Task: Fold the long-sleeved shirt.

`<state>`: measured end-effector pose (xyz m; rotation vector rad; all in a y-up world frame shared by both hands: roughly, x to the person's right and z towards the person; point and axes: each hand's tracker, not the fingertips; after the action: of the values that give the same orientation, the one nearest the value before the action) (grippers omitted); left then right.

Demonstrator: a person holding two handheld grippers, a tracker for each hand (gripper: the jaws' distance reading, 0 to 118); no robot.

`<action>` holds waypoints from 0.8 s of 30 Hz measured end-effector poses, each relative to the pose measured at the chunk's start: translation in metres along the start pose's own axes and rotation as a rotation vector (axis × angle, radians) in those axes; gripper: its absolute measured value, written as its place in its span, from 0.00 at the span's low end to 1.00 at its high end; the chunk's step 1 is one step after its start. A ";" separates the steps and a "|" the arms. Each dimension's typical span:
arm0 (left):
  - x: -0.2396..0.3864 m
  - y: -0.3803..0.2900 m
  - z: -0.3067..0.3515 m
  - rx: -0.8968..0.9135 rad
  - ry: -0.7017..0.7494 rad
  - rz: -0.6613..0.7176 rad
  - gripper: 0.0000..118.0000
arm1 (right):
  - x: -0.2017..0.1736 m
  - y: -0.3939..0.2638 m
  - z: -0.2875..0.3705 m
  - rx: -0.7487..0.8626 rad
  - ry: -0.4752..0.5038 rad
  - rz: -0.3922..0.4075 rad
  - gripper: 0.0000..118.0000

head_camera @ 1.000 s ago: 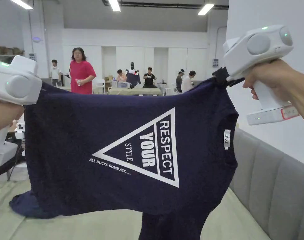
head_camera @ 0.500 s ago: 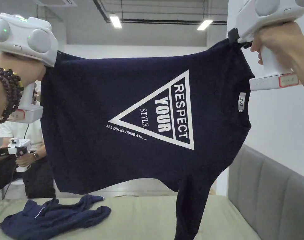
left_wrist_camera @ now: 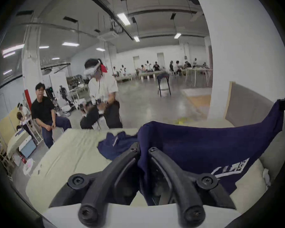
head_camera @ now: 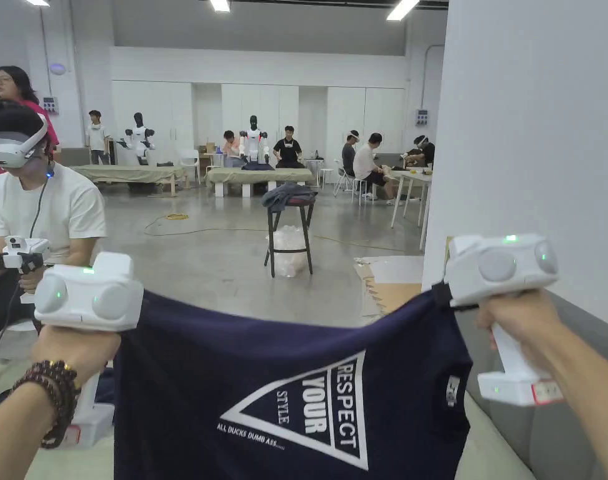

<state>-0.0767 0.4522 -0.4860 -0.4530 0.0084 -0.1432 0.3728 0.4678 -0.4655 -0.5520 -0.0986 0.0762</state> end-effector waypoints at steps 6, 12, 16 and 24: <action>-0.010 -0.038 0.071 0.006 -0.027 0.015 0.08 | 0.013 -0.041 0.043 -0.028 0.058 -0.035 0.04; -0.059 -0.126 0.095 -0.082 -0.076 -0.026 0.08 | 0.005 -0.133 0.137 -0.053 0.094 0.001 0.04; -0.058 -0.232 0.156 -0.090 -0.065 -0.187 0.08 | -0.008 -0.232 0.186 -0.129 0.132 0.087 0.04; -0.065 -0.425 0.221 -0.463 -0.154 -0.232 0.08 | -0.025 -0.454 0.222 -0.589 0.239 0.123 0.04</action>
<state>-0.1896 0.1794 -0.1034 -0.9269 -0.1661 -0.3376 0.3437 0.1956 -0.0403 -1.1511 0.1529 0.1005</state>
